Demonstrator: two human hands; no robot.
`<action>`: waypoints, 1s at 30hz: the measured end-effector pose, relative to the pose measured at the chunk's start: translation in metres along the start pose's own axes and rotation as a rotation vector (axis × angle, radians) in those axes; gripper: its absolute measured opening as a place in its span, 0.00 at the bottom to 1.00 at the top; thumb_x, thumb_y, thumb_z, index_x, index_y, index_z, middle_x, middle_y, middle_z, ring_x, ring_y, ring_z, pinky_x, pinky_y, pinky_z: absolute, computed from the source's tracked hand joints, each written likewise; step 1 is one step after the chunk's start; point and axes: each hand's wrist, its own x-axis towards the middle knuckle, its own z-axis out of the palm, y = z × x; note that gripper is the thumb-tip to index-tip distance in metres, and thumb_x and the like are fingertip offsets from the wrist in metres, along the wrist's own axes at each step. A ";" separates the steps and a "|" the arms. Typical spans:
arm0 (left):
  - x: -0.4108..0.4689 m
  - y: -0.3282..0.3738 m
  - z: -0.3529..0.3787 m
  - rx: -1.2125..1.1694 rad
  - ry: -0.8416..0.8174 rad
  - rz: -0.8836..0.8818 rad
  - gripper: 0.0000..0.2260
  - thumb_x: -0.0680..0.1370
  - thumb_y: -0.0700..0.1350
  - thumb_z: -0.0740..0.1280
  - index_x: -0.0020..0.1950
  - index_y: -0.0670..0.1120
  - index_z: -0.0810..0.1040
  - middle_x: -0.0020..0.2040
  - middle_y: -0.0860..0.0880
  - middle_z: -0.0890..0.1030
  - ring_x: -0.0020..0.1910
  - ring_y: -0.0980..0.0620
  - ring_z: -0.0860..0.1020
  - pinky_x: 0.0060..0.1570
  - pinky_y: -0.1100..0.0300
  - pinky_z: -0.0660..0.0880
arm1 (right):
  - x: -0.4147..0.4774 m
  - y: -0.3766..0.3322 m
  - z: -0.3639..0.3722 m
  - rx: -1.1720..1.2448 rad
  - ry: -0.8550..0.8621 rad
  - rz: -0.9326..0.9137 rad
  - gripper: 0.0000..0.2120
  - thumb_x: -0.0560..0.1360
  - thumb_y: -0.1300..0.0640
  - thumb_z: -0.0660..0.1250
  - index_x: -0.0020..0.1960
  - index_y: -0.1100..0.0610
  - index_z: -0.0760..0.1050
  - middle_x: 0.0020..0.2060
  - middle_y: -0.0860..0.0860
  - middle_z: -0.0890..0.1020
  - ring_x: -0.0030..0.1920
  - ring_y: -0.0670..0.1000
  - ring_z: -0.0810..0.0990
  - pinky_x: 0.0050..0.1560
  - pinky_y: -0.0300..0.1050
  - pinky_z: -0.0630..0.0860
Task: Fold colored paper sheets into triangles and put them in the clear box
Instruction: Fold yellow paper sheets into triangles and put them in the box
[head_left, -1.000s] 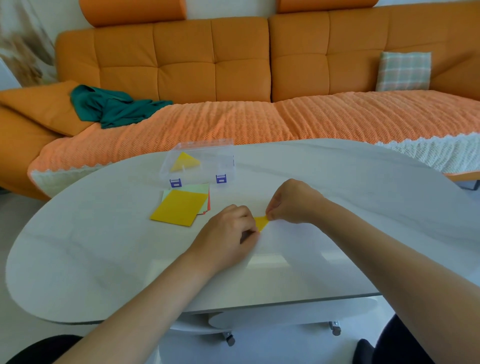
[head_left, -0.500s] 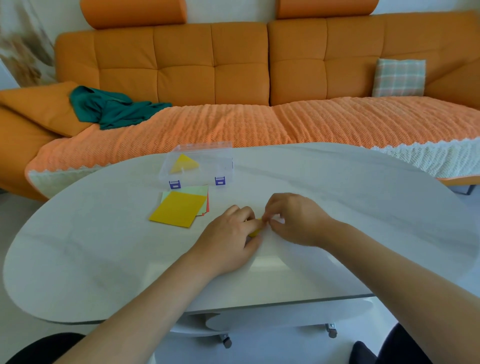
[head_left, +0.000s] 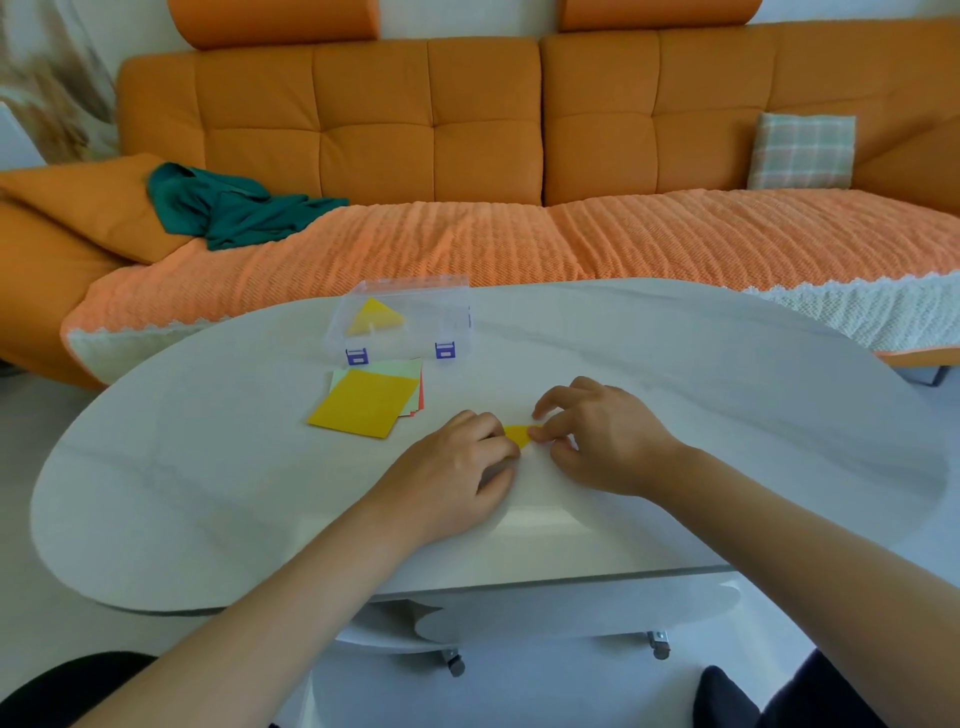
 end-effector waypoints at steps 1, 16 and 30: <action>-0.002 0.001 -0.002 -0.002 -0.008 -0.001 0.15 0.79 0.51 0.59 0.53 0.47 0.83 0.48 0.50 0.77 0.49 0.50 0.74 0.45 0.52 0.76 | 0.000 -0.001 -0.001 -0.002 -0.007 0.006 0.14 0.76 0.55 0.63 0.53 0.45 0.86 0.57 0.43 0.81 0.51 0.53 0.76 0.43 0.44 0.72; 0.000 -0.005 -0.012 -0.134 -0.003 -0.147 0.06 0.77 0.48 0.69 0.53 0.49 0.81 0.50 0.53 0.77 0.50 0.57 0.72 0.52 0.63 0.69 | 0.006 -0.009 -0.005 0.036 -0.023 0.079 0.11 0.75 0.56 0.65 0.50 0.51 0.85 0.55 0.43 0.81 0.52 0.52 0.76 0.45 0.43 0.72; 0.029 -0.020 -0.017 -0.028 0.001 -0.087 0.11 0.74 0.48 0.63 0.44 0.50 0.85 0.39 0.53 0.84 0.39 0.52 0.79 0.40 0.55 0.77 | 0.016 -0.006 -0.001 0.295 0.025 0.075 0.04 0.74 0.51 0.70 0.47 0.47 0.83 0.44 0.41 0.81 0.45 0.45 0.77 0.47 0.44 0.76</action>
